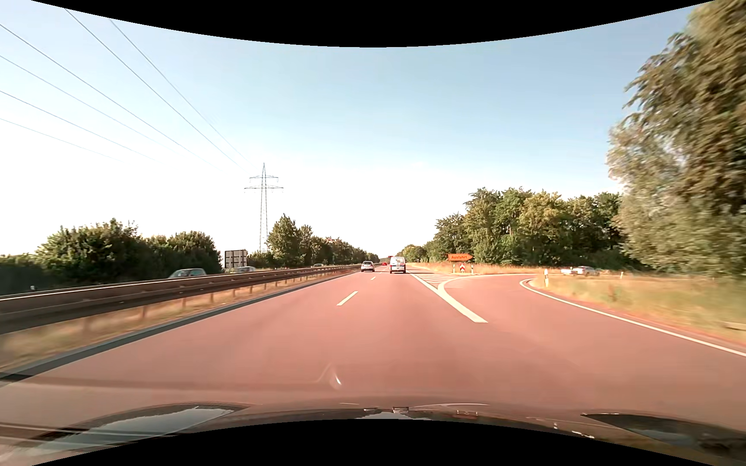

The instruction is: Follow the waypoints while adhering to traffic rules and regulations

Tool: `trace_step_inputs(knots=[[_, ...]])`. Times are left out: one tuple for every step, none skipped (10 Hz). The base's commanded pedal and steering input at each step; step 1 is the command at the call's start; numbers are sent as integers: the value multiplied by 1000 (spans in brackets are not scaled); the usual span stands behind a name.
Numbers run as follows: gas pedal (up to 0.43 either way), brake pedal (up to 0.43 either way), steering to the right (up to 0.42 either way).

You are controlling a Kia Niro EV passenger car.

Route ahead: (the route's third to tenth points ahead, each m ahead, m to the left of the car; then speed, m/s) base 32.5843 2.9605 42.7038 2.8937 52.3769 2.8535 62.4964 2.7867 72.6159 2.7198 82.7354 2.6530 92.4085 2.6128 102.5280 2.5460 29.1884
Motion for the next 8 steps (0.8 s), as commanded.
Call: trace_step_inputs(knots=[[87,6,-1],[87,6,-1],[87,6,-1],[98,6,-1],[150,6,-1],[150,6,-1],[169,6,-1],[169,6,-1]])
